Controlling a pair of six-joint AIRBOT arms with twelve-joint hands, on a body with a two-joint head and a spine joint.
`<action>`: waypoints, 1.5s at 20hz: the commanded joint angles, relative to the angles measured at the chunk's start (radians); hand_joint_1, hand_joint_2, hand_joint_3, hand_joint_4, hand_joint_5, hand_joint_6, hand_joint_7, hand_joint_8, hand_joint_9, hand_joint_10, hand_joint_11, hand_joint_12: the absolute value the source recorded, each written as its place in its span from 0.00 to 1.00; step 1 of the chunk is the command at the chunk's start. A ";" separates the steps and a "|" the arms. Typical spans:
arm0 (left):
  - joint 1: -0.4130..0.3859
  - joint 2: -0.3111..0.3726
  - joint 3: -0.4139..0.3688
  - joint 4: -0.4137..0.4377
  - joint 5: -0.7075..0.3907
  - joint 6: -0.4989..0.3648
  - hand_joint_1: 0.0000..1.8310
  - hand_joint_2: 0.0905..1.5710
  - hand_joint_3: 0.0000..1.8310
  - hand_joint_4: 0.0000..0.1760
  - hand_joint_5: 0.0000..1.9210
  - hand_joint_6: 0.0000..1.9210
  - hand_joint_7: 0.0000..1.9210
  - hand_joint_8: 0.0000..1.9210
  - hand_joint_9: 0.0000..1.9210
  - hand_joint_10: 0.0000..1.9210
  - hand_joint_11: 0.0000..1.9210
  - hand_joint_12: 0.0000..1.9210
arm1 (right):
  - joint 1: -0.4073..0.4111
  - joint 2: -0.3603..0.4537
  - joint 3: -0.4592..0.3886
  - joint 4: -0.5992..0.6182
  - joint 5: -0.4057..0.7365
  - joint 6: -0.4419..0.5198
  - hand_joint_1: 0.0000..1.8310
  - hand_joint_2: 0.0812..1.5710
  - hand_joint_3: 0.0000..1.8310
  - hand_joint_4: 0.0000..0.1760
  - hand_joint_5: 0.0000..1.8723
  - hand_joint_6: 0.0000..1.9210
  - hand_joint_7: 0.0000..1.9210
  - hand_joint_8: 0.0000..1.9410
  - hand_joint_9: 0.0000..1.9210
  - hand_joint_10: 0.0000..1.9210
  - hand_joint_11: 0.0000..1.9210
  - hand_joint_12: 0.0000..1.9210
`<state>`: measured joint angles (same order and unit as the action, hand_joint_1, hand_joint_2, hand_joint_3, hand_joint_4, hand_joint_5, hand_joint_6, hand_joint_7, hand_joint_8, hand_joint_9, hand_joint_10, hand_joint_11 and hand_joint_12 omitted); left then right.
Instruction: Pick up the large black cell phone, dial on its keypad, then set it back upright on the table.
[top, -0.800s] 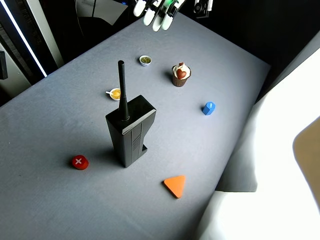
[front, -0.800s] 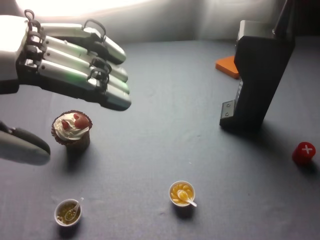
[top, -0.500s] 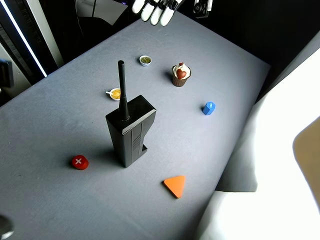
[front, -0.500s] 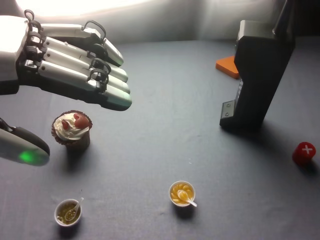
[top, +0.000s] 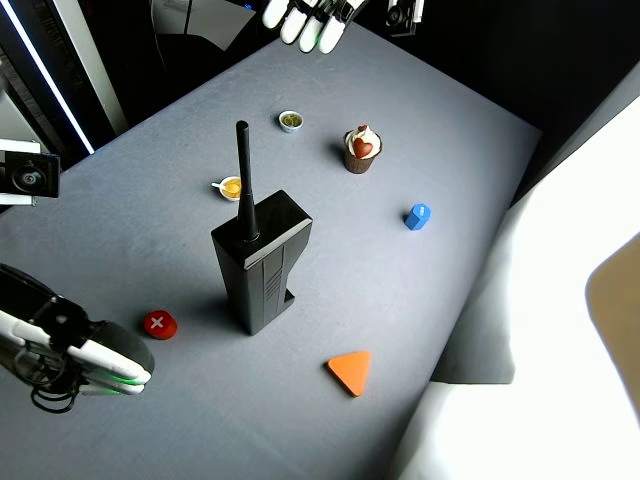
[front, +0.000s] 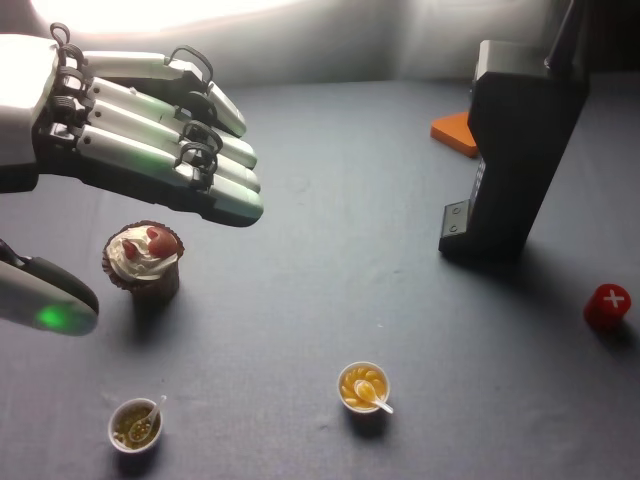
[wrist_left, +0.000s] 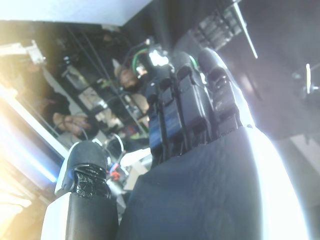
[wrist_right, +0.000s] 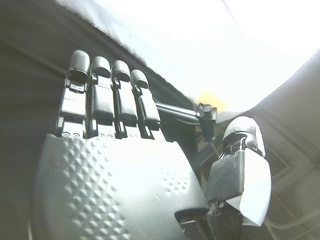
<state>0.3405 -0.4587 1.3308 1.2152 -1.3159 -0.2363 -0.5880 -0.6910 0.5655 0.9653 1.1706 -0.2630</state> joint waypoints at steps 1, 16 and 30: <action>-0.024 -0.001 -0.003 -0.099 -0.059 0.000 0.08 0.79 0.00 0.00 0.20 0.00 0.22 0.00 0.19 0.00 0.00 0.36 | 0.013 0.001 0.010 -0.058 0.098 0.009 0.03 0.52 0.00 0.00 0.10 0.00 0.11 0.00 0.10 0.00 0.00 0.33; -0.038 -0.006 -0.002 -0.072 -0.063 -0.028 0.07 0.80 0.00 0.00 0.20 0.00 0.22 0.00 0.20 0.00 0.00 0.37 | 0.090 -0.213 0.195 -0.109 0.106 0.015 0.14 0.48 0.00 0.00 0.10 0.00 0.10 0.00 0.09 0.00 0.00 0.32; -0.046 -0.006 -0.006 -0.066 -0.062 -0.034 0.07 0.80 0.00 0.00 0.20 0.00 0.21 0.00 0.19 0.00 0.00 0.37 | 0.067 -0.278 0.265 -0.214 0.100 0.029 0.31 0.57 0.01 0.00 0.04 0.00 0.04 0.00 0.04 0.00 0.00 0.18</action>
<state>0.3248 -0.4702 1.3312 1.2491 -1.3182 -0.2638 -0.5274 -0.9810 0.8310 0.8001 1.1671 -0.2451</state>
